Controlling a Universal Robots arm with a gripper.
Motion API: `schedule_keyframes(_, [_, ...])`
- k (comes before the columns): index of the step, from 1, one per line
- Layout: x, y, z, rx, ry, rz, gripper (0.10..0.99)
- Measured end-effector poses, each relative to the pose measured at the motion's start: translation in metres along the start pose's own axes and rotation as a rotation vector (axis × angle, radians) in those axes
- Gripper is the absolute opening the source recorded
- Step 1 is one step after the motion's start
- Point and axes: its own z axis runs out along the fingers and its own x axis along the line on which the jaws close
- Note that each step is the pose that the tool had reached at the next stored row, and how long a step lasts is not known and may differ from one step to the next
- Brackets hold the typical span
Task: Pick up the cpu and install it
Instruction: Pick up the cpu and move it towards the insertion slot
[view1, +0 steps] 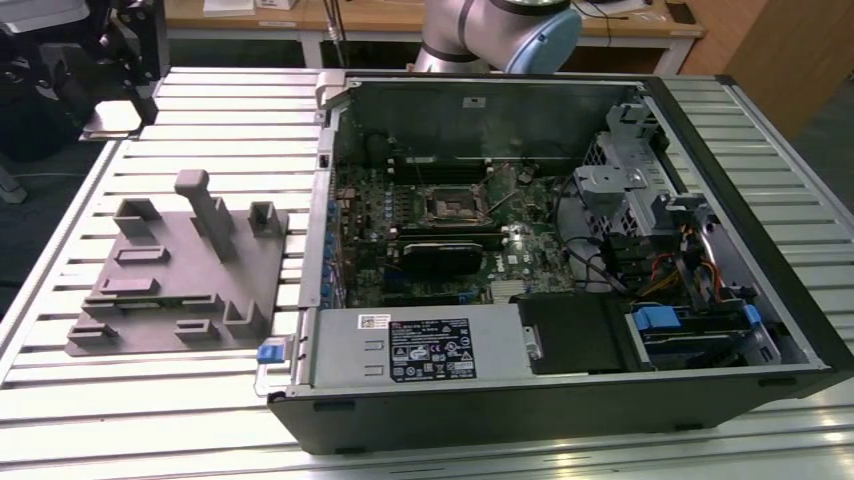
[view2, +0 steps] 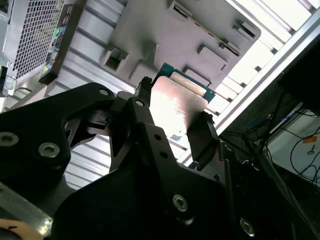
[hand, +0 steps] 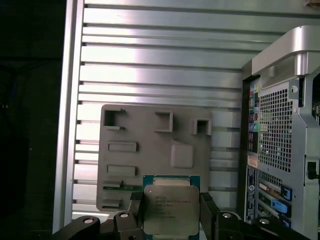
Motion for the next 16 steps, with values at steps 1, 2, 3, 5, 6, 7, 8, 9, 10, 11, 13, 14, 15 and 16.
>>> schedule_keyframes(1, [-0.0014,0.0000,0.0000,0.000,0.0000,0.000,0.541])
schedule_keyframes(2, [-0.0025,-0.0001,0.0000,0.000,0.0001,0.000,0.541])
schedule_keyframes(3, [-0.0043,-0.0001,0.0000,0.000,0.0002,0.000,0.541])
schedule_keyframes(5, [-0.0064,-0.0002,0.0000,0.000,0.0002,0.000,0.541])
schedule_keyframes(6, [-0.0074,-0.0003,0.0000,0.000,0.0003,0.000,0.541])
schedule_keyframes(7, [-0.0085,-0.0003,0.0000,0.000,0.0003,0.000,0.541])
schedule_keyframes(8, [-0.0096,-0.0003,0.0000,0.000,0.0004,0.000,0.541])
schedule_keyframes(9, [-0.0106,-0.0004,-0.0001,0.000,0.0005,0.000,0.541])
schedule_keyframes(10, [-0.0116,-0.0004,0.0000,0.000,0.0005,0.000,0.541])
schedule_keyframes(11, [-0.0127,-0.0004,-0.0001,0.000,0.0006,0.000,0.541])
schedule_keyframes(13, [-0.0147,-0.0005,-0.0001,0.000,0.0007,0.000,0.541])
schedule_keyframes(14, [-0.0157,-0.0005,-0.0001,0.000,0.0007,0.000,0.541])
schedule_keyframes(15, [-0.0168,-0.0006,-0.0001,0.000,0.0008,0.000,0.541])
schedule_keyframes(16, [-0.0179,-0.0006,-0.0001,0.000,0.0009,0.000,0.541])
